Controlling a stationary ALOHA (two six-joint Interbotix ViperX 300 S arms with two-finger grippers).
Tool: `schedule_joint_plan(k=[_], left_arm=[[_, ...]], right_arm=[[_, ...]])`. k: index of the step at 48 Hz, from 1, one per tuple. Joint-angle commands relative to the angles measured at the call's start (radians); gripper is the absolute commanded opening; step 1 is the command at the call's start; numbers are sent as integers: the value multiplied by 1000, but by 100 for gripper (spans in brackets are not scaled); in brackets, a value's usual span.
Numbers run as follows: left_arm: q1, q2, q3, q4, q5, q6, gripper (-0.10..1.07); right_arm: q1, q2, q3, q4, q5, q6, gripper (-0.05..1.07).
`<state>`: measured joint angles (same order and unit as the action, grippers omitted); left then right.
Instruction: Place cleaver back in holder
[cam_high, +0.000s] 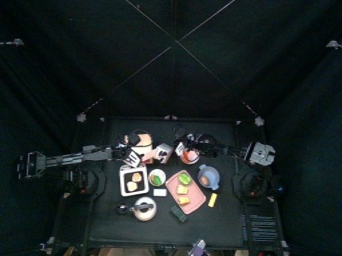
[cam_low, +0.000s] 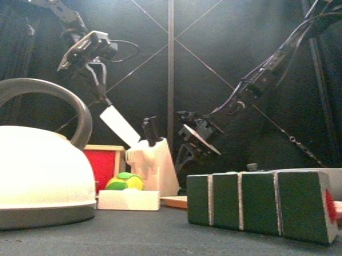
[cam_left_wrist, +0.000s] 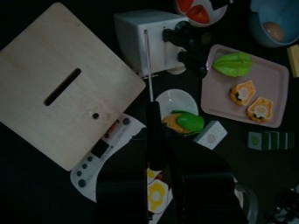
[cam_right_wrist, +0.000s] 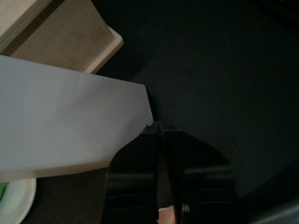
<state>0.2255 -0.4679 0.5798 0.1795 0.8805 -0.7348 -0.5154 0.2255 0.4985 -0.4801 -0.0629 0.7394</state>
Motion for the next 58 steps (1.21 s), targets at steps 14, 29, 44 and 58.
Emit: schedule_joint_plan(k=[14,29,44,58], left_arm=[[17,6,-35,2,-3,9,35],[18,35,-57,-11,8,11,35],[21,80,-97,-28,52,57,35],[40,112,-124,-28,51,77,37]], right_arm=[[-5,-18,-25,0,-2,-3,41],[-3,-18,-26,0,-2,-2,41],[-3,-17,-26,0,-2,-2,41],[0,-15,-28,0,-2,-2,41]])
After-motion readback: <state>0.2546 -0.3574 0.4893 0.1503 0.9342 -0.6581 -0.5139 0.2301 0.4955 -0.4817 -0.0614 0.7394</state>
